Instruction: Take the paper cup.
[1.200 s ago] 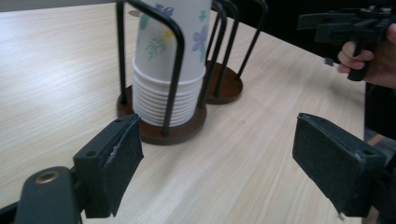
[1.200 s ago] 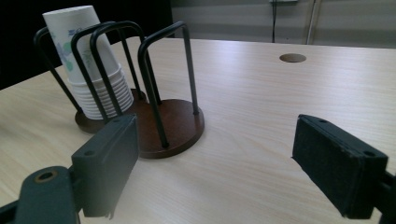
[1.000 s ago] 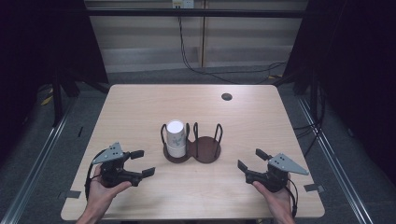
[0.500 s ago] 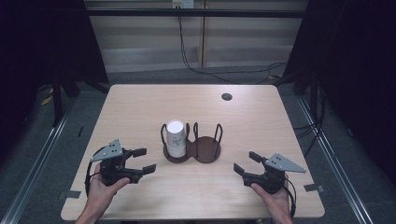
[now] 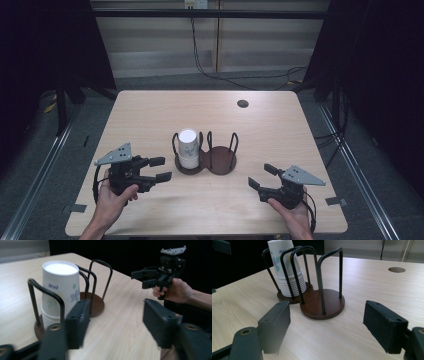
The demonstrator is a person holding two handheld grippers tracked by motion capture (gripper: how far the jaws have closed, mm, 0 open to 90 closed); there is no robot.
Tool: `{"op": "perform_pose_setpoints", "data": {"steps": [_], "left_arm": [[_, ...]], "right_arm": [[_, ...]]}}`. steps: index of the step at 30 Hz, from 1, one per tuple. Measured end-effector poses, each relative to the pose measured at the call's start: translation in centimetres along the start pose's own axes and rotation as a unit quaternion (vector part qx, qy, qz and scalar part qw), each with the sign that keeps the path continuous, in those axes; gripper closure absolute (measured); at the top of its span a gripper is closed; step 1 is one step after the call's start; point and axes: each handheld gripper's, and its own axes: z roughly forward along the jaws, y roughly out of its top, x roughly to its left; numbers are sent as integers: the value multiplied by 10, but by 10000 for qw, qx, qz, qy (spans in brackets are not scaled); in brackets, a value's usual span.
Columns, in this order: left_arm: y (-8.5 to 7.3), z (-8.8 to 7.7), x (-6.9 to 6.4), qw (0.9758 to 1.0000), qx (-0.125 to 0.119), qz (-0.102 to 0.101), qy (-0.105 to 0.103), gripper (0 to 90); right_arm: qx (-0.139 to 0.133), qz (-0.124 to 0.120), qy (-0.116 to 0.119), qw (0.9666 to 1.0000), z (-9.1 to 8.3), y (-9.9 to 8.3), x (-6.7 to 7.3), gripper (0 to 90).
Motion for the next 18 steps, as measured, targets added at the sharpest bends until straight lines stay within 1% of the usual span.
{"op": "perform_pose_setpoints", "data": {"steps": [1,2,3,4,5,6,8,9,10,11,13,14,15,16,17,18], "left_arm": [[3,3,0,9999,134,-6,-37,432],[3,3,0,9999,134,-6,-37,422],[6,5,0,9997,241,27,-36,419],[6,5,0,9997,241,27,-36,418],[9,6,1,9994,322,95,1,418],[11,7,4,9997,241,91,4,430],[13,8,5,9997,214,76,36,421],[16,10,8,9996,267,30,118,426],[16,10,8,9996,267,30,118,426],[21,12,9,9990,378,106,195,426],[26,14,10,9986,482,80,177,426],[29,16,10,9982,589,36,120,425],[31,17,10,9979,646,-1,51,425],[31,17,10,9979,646,-1,51,424],[35,20,9,9970,766,-64,88,405],[38,21,9,9963,837,-124,135,388]], "right_arm": [[23,-15,12,10000,1,0,1,211],[23,-15,12,10000,1,0,1,211],[80,-47,57,9999,3,-1,3,207],[80,-47,57,9999,3,-1,3,207],[86,-52,80,9999,3,-1,3,207],[112,-77,103,9999,4,-1,4,207],[116,-70,117,9998,4,-1,5,205],[109,-72,116,9998,4,-1,5,205],[113,-69,122,9998,4,-1,5,204],[123,-63,137,9998,4,-1,5,203],[127,-88,180,9997,4,-1,5,196],[146,-72,209,9996,5,-1,6,193],[183,-76,257,9995,6,-2,6,189],[204,-108,262,9994,6,-2,7,189],[237,-107,298,9992,7,-2,8,189],[261,-140,324,9990,8,-2,8,189]]}}
